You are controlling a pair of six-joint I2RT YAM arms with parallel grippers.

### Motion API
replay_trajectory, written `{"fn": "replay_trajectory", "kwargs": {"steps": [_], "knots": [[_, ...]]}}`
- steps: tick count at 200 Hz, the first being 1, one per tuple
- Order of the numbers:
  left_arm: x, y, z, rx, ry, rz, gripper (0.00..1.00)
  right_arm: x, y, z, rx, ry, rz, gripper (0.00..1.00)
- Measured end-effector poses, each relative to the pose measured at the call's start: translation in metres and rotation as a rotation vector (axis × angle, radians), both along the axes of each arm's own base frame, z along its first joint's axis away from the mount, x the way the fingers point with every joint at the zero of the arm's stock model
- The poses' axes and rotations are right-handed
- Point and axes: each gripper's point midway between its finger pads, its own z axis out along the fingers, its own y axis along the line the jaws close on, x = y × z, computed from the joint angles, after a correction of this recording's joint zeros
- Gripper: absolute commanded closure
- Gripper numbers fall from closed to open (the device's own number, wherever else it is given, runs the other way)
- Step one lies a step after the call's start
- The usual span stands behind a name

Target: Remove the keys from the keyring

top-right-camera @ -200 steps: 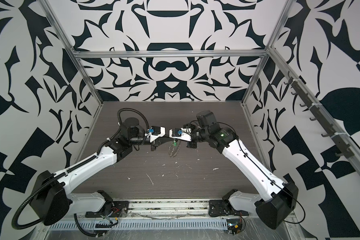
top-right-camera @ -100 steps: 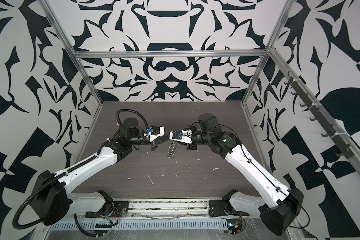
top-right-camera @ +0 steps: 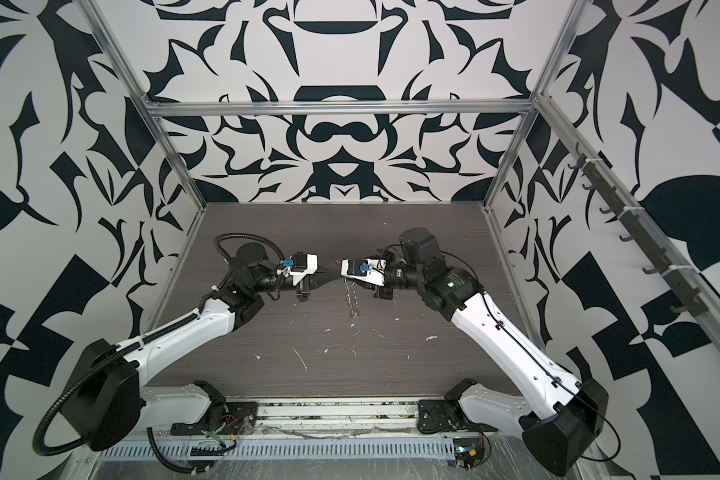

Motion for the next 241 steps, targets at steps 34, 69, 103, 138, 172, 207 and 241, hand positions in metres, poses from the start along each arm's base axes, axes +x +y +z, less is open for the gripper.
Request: {"fn": "replay_trajectory", "kwargs": {"steps": [34, 69, 103, 138, 172, 207, 241], "knots": [[-0.002, 0.006, 0.005, -0.052, -0.027, -0.002, 1.00, -0.003, -0.006, 0.022, 0.106, 0.002, -0.006, 0.71], [-0.003, 0.007, 0.011, -0.095, -0.051, -0.014, 1.00, -0.004, -0.012, 0.042, 0.173, -0.023, 0.000, 0.71], [-0.002, 0.006, 0.016, -0.126, -0.058, -0.027, 1.00, 0.002, -0.009, 0.034, 0.165, 0.008, 0.004, 0.72], [-0.002, 0.007, 0.020, -0.143, -0.061, -0.031, 1.00, 0.006, -0.003, 0.024, 0.157, 0.047, 0.020, 0.72], [-0.002, 0.007, 0.022, -0.153, -0.061, -0.033, 1.00, 0.004, -0.002, 0.025, 0.166, 0.048, 0.035, 0.72], [0.001, 0.005, 0.017, -0.147, -0.042, -0.033, 1.00, 0.002, -0.002, 0.023, 0.171, 0.056, 0.039, 0.72], [0.002, 0.004, 0.014, -0.145, -0.027, -0.033, 1.00, 0.000, -0.001, 0.019, 0.172, 0.074, 0.044, 0.71]]}}
